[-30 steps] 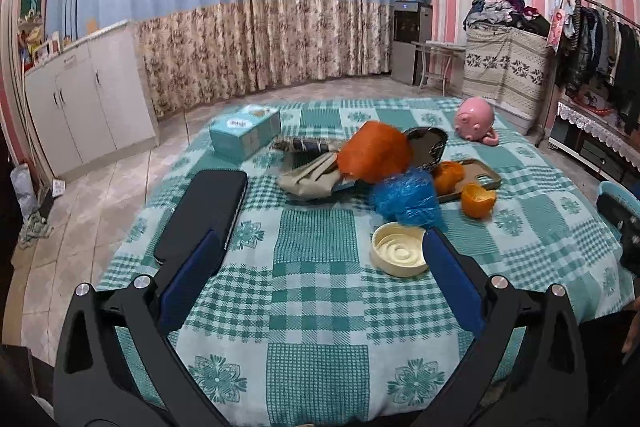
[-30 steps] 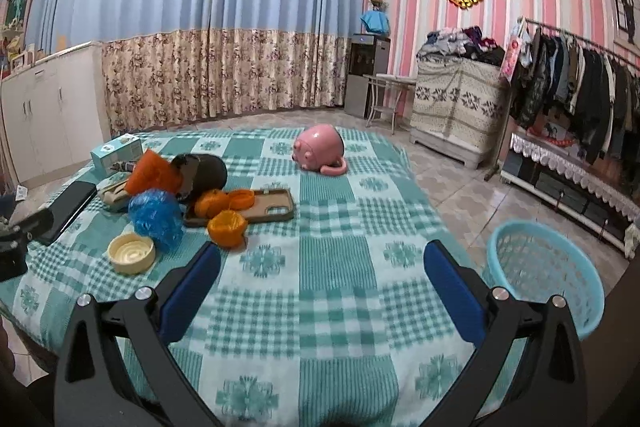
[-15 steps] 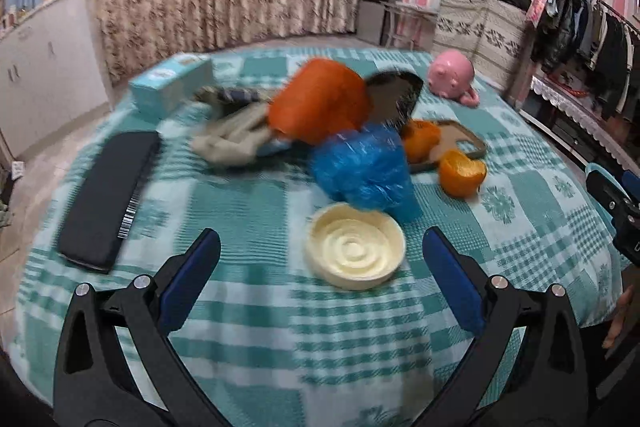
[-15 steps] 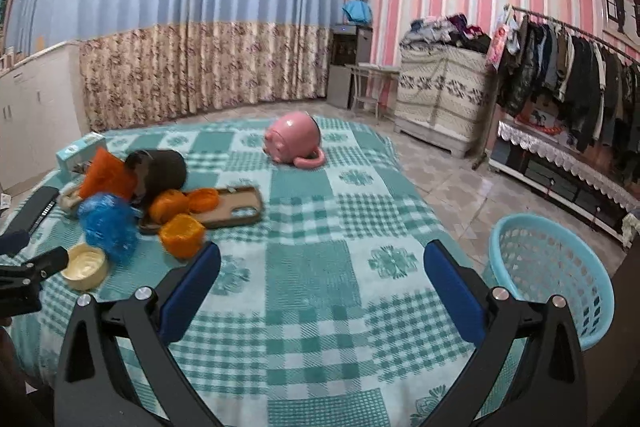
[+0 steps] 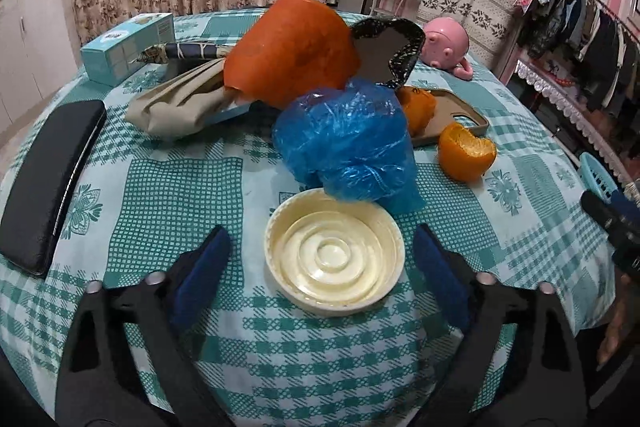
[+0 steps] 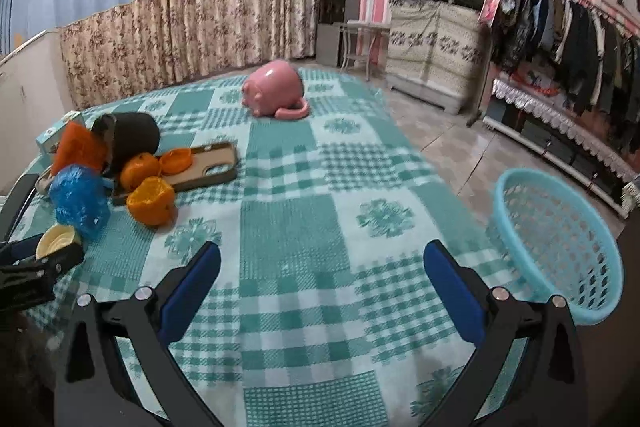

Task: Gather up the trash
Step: 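Grasp the cream round lid with the left gripper while the right gripper grasps an orange peel, then carry the lid and orange peel over the blue basket with both grippers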

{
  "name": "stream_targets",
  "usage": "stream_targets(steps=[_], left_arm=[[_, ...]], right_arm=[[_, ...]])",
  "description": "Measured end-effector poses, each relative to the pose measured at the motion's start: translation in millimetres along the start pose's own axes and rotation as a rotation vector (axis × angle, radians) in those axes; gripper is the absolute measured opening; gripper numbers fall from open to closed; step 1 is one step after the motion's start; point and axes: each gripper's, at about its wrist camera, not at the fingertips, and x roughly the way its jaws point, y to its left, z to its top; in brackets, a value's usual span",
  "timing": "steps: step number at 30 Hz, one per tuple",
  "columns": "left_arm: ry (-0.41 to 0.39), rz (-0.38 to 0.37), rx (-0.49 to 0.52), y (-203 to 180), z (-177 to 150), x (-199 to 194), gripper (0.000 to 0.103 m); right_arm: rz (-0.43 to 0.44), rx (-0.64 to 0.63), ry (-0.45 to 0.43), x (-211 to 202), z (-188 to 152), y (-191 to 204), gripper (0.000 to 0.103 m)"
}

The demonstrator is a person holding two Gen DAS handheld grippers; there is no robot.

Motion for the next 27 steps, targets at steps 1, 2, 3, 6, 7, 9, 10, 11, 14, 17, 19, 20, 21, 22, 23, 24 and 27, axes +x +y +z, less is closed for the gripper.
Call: stream_targets(steps=[1, 2, 3, 6, 7, 9, 10, 11, 14, 17, 19, 20, 21, 22, 23, 24, 27], left_arm=[[-0.003, -0.004, -0.001, 1, 0, -1, 0.081], [-0.004, -0.007, 0.001, 2, 0, -2, 0.078], [-0.004, -0.007, 0.009, 2, 0, -2, 0.074], [-0.005, -0.007, 0.029, 1, 0, -3, 0.061], [-0.006, -0.011, 0.034, 1, 0, -4, 0.061], [-0.004, -0.028, 0.026, 5, -1, -7, 0.061], [-0.005, -0.033, 0.018, 8, -1, -9, 0.061], [-0.008, -0.033, 0.013, 10, -1, -10, 0.061], [-0.015, -0.023, 0.000, 18, -2, -18, 0.061], [-0.032, -0.007, -0.008, 29, -4, -29, 0.061], [-0.036, 0.007, -0.014, 36, -6, -34, 0.061], [-0.036, 0.010, -0.016, 38, -7, -35, 0.061], [-0.036, 0.015, -0.017, 41, -9, -37, 0.061], [-0.034, 0.027, -0.018, 46, -12, -38, 0.061], [-0.031, 0.037, -0.022, 49, -13, -38, 0.061], [-0.028, 0.042, -0.029, 53, -15, -39, 0.061], [-0.040, 0.068, -0.051, 66, -14, -44, 0.061]], right_arm=[[0.026, 0.008, 0.011, 2, -1, 0, 0.099], [0.042, 0.016, 0.019, 4, -2, 1, 0.099], [0.046, 0.016, 0.022, 5, -4, 3, 0.099], [0.057, 0.002, 0.022, 5, -5, 8, 0.099], [0.064, -0.001, 0.022, 4, -5, 11, 0.099], [0.072, -0.010, 0.026, 5, -5, 17, 0.099], [0.077, -0.019, 0.031, 6, -5, 21, 0.099], [0.080, -0.025, 0.036, 7, -5, 24, 0.099], [0.101, -0.042, 0.050, 11, -1, 38, 0.099], [0.124, -0.079, 0.055, 20, 2, 55, 0.099], [0.131, -0.107, 0.063, 26, 2, 68, 0.099], [0.141, -0.122, 0.071, 32, 2, 77, 0.099], [0.146, -0.132, 0.078, 35, 2, 82, 0.099], [0.148, -0.143, 0.084, 39, 2, 87, 0.099], [0.153, -0.156, 0.090, 43, 3, 94, 0.098], [0.153, -0.161, 0.092, 46, 5, 96, 0.098], [0.155, -0.165, 0.085, 50, 12, 103, 0.097]])
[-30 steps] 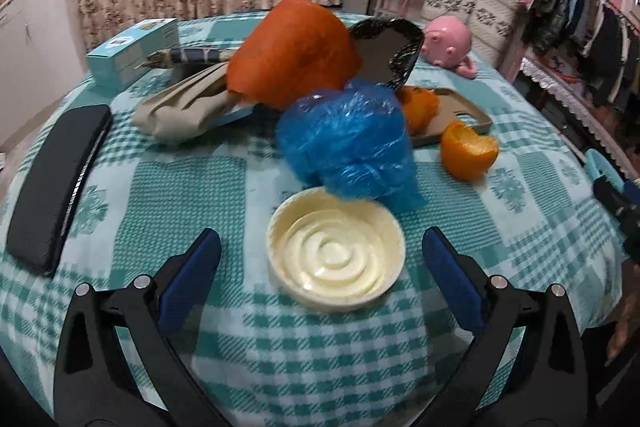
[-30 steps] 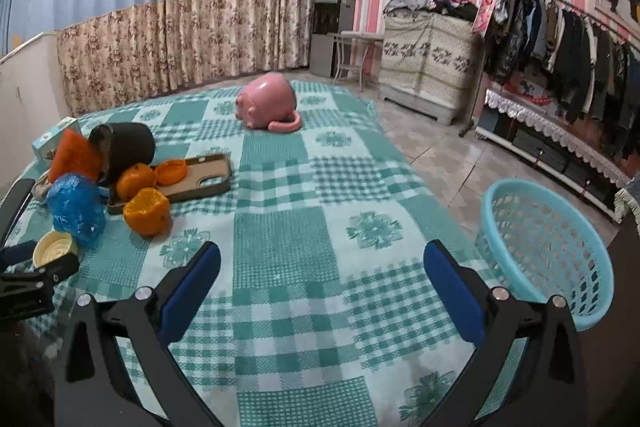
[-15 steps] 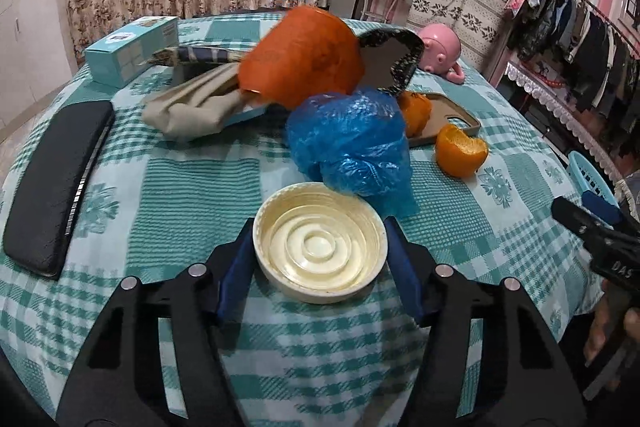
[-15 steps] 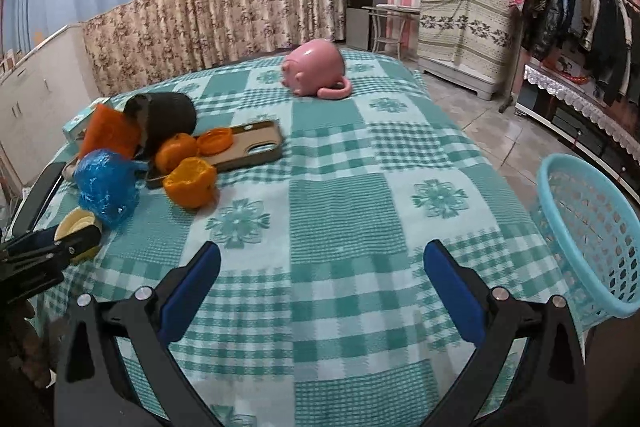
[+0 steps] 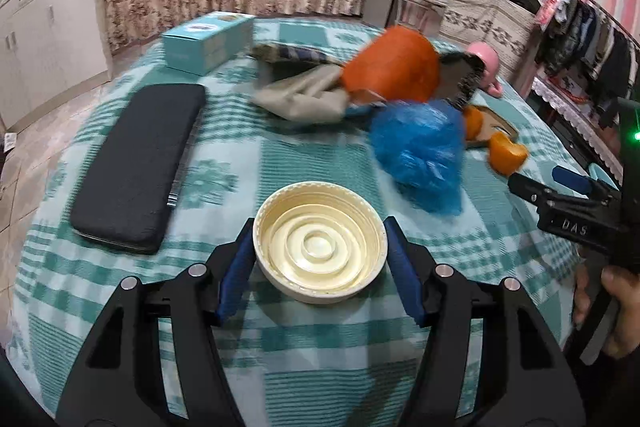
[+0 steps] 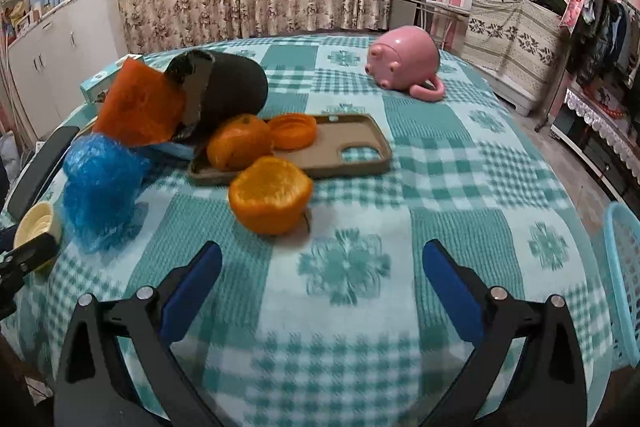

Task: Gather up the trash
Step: 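Carry the lid and orange peel over the blue basket with both grippers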

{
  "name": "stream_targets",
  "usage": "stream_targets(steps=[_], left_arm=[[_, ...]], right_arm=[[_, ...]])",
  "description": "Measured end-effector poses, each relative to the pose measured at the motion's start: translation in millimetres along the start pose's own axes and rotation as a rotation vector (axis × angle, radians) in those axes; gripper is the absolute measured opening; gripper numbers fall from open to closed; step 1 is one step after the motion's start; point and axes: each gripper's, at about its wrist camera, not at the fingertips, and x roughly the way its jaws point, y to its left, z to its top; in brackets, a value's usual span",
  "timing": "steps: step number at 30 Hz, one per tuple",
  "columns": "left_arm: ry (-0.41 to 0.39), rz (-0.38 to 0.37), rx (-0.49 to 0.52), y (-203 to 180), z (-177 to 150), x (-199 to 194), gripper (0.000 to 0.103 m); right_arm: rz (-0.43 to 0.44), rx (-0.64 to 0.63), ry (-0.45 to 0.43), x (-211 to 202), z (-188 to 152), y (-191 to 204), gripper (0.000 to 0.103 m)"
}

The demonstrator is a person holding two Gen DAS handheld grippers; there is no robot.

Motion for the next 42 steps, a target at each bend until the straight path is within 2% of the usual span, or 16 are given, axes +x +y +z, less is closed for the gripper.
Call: stream_targets(steps=[1, 4, 6, 7, 9, 12, 15, 19, 22, 29, 32, 42], left_arm=[[-0.014, 0.008, -0.003, 3, 3, -3, 0.061], [-0.041, 0.026, -0.009, 13, 13, -8, 0.061], [-0.048, 0.033, -0.021, 16, 19, -8, 0.061], [-0.054, 0.038, -0.026, 16, 23, -8, 0.061], [-0.067, 0.045, -0.023, 13, 28, -12, 0.061], [-0.086, 0.044, -0.009, 4, 37, -17, 0.061], [-0.115, 0.032, 0.019, -13, 44, -24, 0.061], [-0.146, -0.039, 0.062, -50, 57, -30, 0.061], [-0.163, -0.101, 0.087, -82, 65, -28, 0.061], [-0.161, -0.256, 0.136, -164, 73, -16, 0.061], [-0.160, -0.294, 0.186, -206, 71, -11, 0.061], [-0.093, -0.428, 0.296, -324, 61, 15, 0.061]], right_arm=[[0.009, 0.004, -0.003, 2, 5, 2, 0.096], [0.032, 0.006, 0.006, 10, 12, 5, 0.084], [0.081, 0.021, 0.038, 19, 13, 7, 0.064], [0.105, 0.029, 0.046, 21, 13, 7, 0.060], [0.147, 0.024, 0.045, 20, 10, 10, 0.042], [0.157, 0.009, 0.011, 6, 10, 10, 0.039], [0.171, 0.047, -0.026, -16, 12, -7, 0.039], [0.133, 0.099, -0.074, -50, 13, -43, 0.039], [0.085, 0.164, -0.091, -77, 8, -84, 0.039], [-0.098, 0.295, -0.132, -120, -15, -188, 0.039], [-0.181, 0.320, -0.145, -137, -26, -222, 0.039], [-0.341, 0.429, -0.151, -164, -66, -309, 0.039]])
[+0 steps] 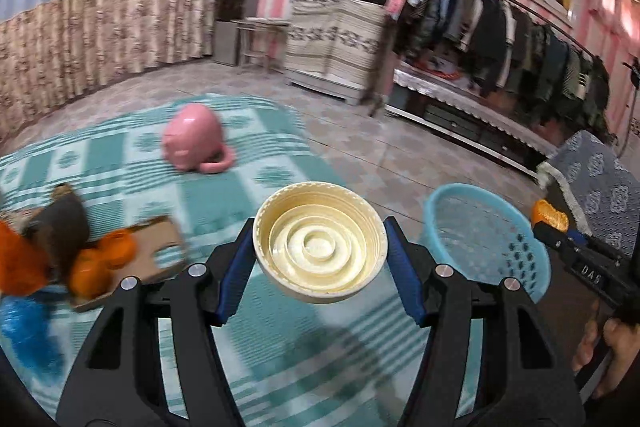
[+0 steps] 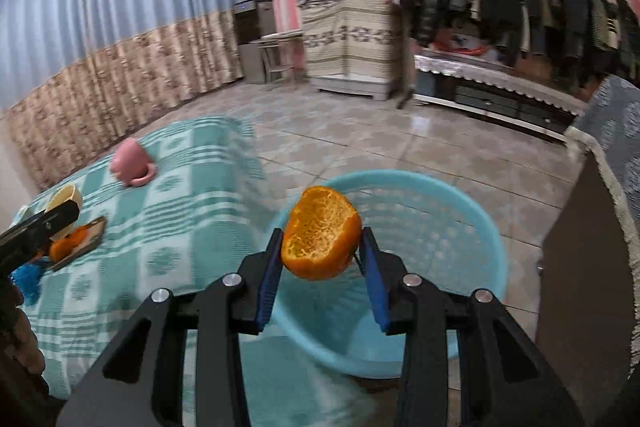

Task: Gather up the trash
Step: 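Carry the lid and orange peel over the blue basket with both grippers, then open the left gripper to drop the lid while the right gripper drops the peel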

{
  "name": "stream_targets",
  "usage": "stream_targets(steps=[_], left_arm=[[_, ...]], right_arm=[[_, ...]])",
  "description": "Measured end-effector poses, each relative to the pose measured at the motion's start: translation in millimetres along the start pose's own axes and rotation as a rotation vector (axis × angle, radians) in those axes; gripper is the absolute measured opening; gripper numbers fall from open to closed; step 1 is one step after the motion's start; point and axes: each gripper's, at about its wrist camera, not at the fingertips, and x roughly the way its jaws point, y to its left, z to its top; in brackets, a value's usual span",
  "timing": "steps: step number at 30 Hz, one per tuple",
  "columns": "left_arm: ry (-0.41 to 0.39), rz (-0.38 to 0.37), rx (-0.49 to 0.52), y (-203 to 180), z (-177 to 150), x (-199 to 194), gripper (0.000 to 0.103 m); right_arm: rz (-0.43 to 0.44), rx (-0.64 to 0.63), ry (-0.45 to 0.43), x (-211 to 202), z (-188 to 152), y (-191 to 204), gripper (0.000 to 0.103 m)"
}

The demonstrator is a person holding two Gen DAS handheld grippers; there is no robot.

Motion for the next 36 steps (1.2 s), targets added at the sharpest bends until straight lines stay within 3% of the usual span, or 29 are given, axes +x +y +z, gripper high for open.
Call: stream_targets(steps=[11, 17, 22, 29, 33, 36], left_arm=[[0.073, -0.115, 0.225, -112, -1, 73, 0.061], [0.109, -0.165, 0.273, -144, 1, 107, 0.061], [0.181, -0.170, 0.276, -161, 2, 140, 0.061], [0.195, -0.153, 0.288, -167, 3, 158, 0.061], [0.152, -0.141, 0.269, -161, 13, 153, 0.083], [0.131, -0.119, 0.239, -149, 25, 151, 0.085]], right_arm=[[-0.075, 0.113, 0.017, 12, -16, -57, 0.039], [-0.092, 0.146, 0.027, 16, -22, -75, 0.039], [-0.108, 0.165, 0.034, 19, -24, -83, 0.039], [-0.101, 0.180, 0.052, 33, -27, -86, 0.039], [-0.086, 0.173, 0.052, 37, -26, -82, 0.039], [-0.084, 0.174, 0.060, 41, -26, -80, 0.039]])
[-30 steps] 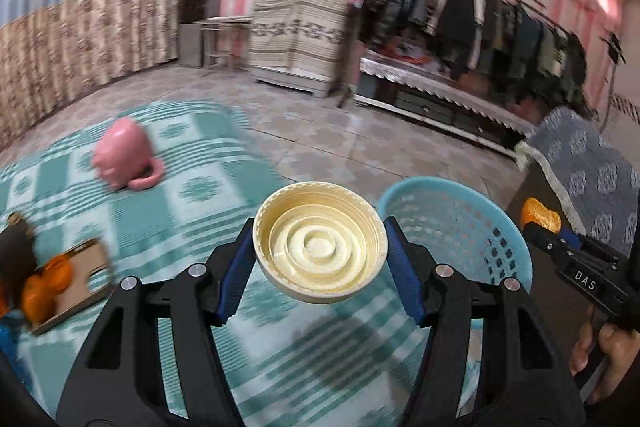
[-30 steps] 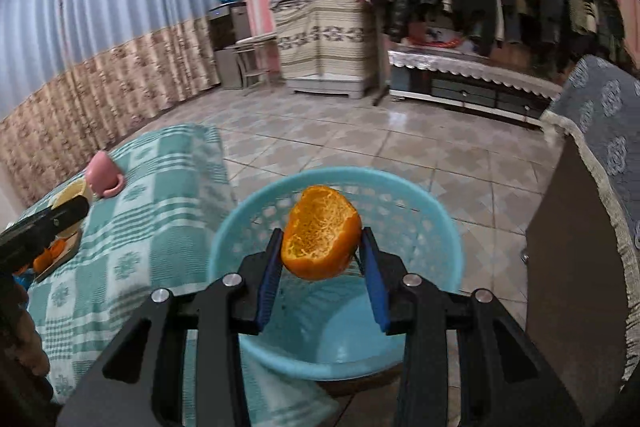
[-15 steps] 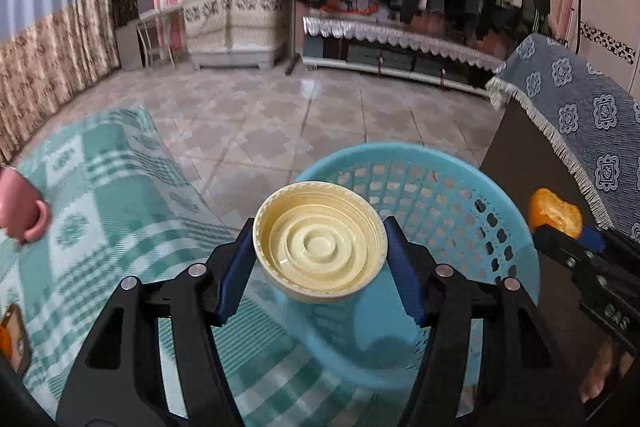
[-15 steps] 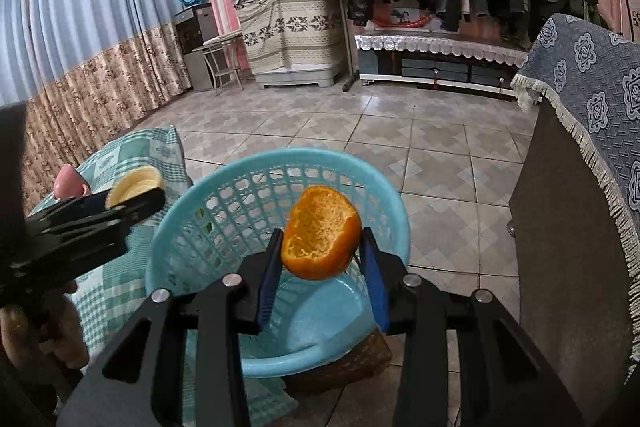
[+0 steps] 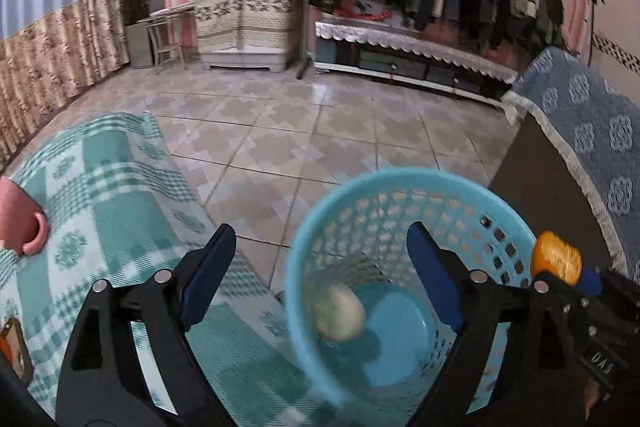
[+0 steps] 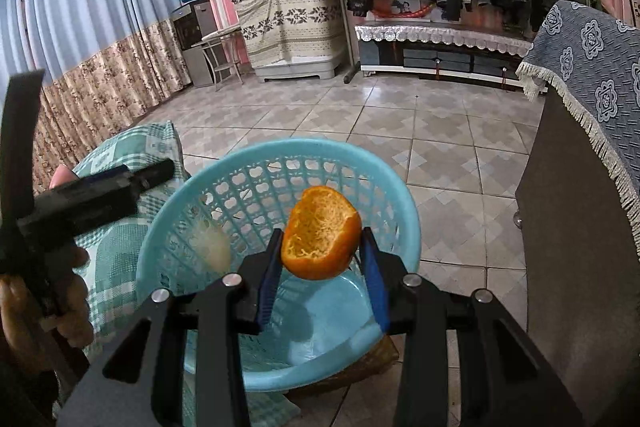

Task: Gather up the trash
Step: 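Open the left gripper to drop the lid while the right gripper drops the peel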

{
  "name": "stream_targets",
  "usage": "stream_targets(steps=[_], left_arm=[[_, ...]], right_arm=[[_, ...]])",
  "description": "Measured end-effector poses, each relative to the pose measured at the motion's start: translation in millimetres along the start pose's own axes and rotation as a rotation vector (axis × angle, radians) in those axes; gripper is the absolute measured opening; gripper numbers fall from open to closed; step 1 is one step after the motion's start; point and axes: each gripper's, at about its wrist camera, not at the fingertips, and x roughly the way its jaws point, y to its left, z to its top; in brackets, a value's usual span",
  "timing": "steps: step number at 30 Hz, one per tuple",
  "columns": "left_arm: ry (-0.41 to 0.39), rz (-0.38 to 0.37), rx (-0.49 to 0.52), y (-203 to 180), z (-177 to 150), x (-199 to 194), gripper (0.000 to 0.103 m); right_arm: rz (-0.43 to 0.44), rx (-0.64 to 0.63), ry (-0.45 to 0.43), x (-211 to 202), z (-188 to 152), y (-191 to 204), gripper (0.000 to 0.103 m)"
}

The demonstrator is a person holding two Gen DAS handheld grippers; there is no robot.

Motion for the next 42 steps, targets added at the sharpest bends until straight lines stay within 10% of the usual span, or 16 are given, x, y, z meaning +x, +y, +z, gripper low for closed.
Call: stream_targets(steps=[17, 29, 42], left_arm=[[-0.098, 0.152, -0.030, 50, -2, -65, 0.097], [-0.132, 0.188, -0.108, 89, -31, -130, 0.098], [-0.177, 0.327, -0.175, 147, -78, -219, 0.098]], right_arm=[[0.001, -0.016, 0.062, 42, 5, 24, 0.041], [-0.040, -0.069, -0.031, 9, 14, 51, 0.089], [0.104, -0.112, -0.085, -41, 13, 125, 0.089]])
